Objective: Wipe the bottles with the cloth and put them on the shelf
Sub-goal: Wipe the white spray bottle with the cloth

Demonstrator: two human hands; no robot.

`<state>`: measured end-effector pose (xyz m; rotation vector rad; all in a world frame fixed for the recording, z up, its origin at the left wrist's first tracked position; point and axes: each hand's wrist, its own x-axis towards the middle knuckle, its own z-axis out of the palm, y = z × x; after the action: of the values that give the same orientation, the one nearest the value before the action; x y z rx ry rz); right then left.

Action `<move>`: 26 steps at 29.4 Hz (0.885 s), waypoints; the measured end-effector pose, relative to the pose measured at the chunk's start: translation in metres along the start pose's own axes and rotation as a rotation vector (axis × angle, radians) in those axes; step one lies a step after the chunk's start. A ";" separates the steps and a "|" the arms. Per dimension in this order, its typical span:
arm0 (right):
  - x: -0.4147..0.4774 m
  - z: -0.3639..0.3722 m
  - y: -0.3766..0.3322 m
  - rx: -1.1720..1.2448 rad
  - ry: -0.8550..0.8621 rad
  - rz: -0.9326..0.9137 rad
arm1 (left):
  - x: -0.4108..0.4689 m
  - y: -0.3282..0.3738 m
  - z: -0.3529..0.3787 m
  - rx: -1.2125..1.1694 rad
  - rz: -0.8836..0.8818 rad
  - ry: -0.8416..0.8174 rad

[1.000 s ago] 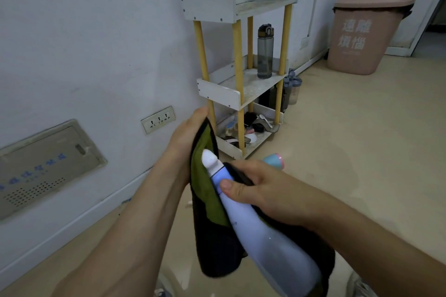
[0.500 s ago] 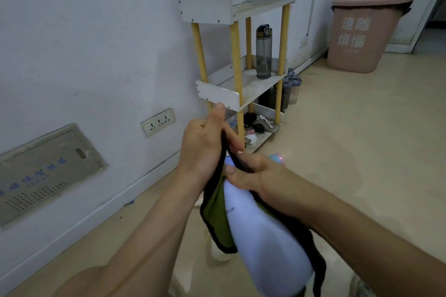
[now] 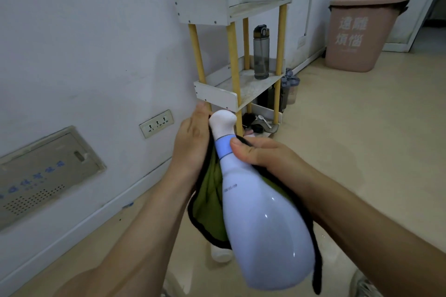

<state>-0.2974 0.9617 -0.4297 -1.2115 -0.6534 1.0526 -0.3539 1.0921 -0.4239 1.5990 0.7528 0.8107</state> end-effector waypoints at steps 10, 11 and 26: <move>0.004 -0.003 0.010 0.033 0.030 -0.126 | 0.023 -0.015 -0.021 -0.613 -0.431 0.169; 0.005 -0.002 0.010 0.060 0.071 -0.129 | 0.021 -0.010 -0.022 -0.666 -0.396 0.173; 0.026 -0.021 0.007 0.138 0.473 -0.134 | -0.046 -0.016 0.013 0.314 0.651 -0.492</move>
<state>-0.2706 0.9760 -0.4447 -1.2199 -0.2835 0.6534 -0.3693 1.0496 -0.4464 2.2634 -0.0163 0.7147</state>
